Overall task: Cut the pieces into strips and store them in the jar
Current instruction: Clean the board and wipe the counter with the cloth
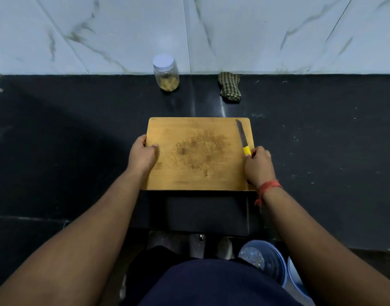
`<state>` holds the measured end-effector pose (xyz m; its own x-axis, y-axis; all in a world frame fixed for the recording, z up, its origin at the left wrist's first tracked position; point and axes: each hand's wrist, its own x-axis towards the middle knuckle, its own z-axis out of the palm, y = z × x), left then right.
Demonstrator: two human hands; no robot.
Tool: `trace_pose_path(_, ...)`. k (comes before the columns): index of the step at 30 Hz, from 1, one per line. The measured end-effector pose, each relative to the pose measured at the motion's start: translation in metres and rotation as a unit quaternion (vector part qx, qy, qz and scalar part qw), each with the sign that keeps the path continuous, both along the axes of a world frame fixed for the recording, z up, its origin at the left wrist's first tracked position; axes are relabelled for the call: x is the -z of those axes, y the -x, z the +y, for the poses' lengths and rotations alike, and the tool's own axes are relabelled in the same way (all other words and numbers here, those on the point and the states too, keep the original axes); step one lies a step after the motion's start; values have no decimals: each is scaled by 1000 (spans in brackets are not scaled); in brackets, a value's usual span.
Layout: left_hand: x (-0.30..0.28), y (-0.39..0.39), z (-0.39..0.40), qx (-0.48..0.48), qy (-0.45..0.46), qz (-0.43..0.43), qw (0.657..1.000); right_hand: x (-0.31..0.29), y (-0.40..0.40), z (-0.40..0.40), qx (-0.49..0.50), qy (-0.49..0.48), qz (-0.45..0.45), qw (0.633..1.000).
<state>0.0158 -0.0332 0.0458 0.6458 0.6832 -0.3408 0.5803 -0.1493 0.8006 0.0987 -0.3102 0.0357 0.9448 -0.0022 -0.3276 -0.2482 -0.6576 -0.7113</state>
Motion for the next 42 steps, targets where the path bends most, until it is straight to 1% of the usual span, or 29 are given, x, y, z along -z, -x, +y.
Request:
trace_pose_path(2,1,-13,7,7,0,15,1000,3,-9,7,-8,26,7,1000)
trace_pose_path(7,12,-37,27,24,-23,60,998,5,-24,23,-51,130,9,990)
trace_pose_path(10,21,-37,31,30,-44,84,995,6,-23,31,-53,157,13,986)
trace_pose_path(13,21,-37,32,36,-87,83,992,5,-21,38,-35,174,12,984)
trace_pose_path(16,24,-36,36,63,-114,91,987,4,-18,43,-41,205,14,978)
trace_pose_path(21,31,-36,45,101,-146,43,983,4,-13,46,-34,211,9,977)
trace_pose_path(25,30,-38,38,184,-222,38,957,7,-13,47,-21,204,4,979)
trace_pose_path(28,30,-42,31,248,-267,27,931,12,-14,46,2,186,-28,982)
trace_pose_path(32,31,-52,13,314,-297,33,901,10,-21,33,46,141,-70,986)
trace_pose_path(34,32,-56,2,344,-310,37,885,7,-26,20,82,107,-69,988)
trace_pose_path(36,34,-59,-9,365,-318,40,874,6,-30,5,109,99,-71,987)
trace_pose_path(38,35,-63,-20,381,-322,45,865,10,-32,-9,121,120,-97,981)
trace_pose_path(40,37,-66,-30,396,-326,50,857,18,-34,-21,113,168,-127,971)
trace_pose_path(42,39,-67,-37,406,-328,53,851,24,-37,-30,105,206,-127,965)
